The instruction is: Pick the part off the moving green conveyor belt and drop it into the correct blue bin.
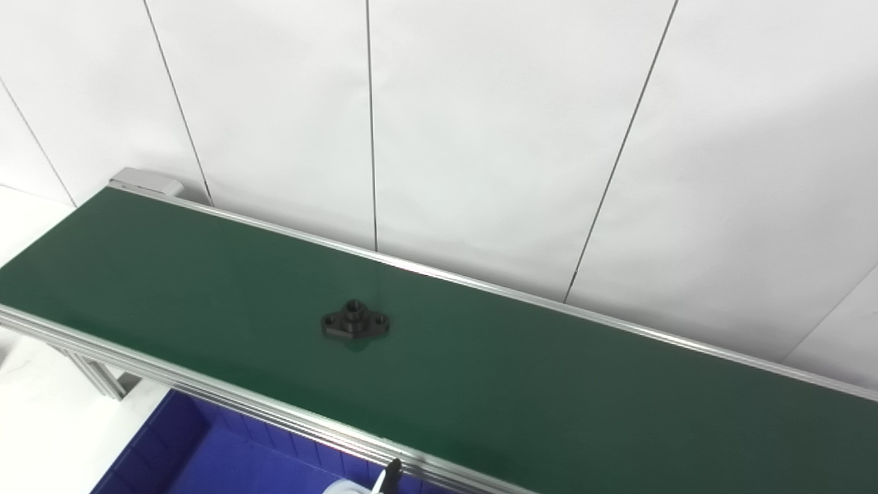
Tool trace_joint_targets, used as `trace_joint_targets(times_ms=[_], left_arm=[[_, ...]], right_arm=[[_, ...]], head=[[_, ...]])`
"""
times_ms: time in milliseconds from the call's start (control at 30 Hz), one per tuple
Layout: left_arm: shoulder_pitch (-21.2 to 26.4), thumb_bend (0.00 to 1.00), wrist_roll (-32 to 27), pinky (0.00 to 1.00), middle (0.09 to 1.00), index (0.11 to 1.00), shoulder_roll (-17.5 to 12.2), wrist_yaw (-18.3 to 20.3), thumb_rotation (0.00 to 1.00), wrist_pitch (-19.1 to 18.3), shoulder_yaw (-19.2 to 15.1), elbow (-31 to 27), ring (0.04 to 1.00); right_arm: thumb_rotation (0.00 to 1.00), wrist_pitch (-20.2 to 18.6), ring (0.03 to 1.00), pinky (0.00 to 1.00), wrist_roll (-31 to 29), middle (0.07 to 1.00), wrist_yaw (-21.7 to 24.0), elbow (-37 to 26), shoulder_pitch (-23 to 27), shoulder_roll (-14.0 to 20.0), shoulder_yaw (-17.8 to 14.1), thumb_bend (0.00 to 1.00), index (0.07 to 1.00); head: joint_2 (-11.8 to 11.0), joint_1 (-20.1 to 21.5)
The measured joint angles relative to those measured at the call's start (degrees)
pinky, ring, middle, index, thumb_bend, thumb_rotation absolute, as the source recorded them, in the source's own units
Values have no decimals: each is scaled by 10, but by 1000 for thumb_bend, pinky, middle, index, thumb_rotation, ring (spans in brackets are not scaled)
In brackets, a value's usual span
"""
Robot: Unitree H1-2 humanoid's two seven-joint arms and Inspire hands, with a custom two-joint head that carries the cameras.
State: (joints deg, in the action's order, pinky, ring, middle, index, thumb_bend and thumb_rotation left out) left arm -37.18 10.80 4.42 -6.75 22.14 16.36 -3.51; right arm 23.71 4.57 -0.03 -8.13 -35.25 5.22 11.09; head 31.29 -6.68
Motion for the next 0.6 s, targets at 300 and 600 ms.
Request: trace_joint_targets(times_ms=[300,600], left_arm=[[-6,626,-5,959,1000,1000,-4,5,983,-7,6,-19,1000],[-6,619,-8,993,1000,1000,-5,14,979,-20,9,-21,1000]], right_arm=[[835,0,998,994,67,1000,-37,-68,19,11,-4,961,1000],[728,-68,1000,962,140,1000,-14,-115,169,-1,-30,999,997]], head=[[12,16],[18,33]])
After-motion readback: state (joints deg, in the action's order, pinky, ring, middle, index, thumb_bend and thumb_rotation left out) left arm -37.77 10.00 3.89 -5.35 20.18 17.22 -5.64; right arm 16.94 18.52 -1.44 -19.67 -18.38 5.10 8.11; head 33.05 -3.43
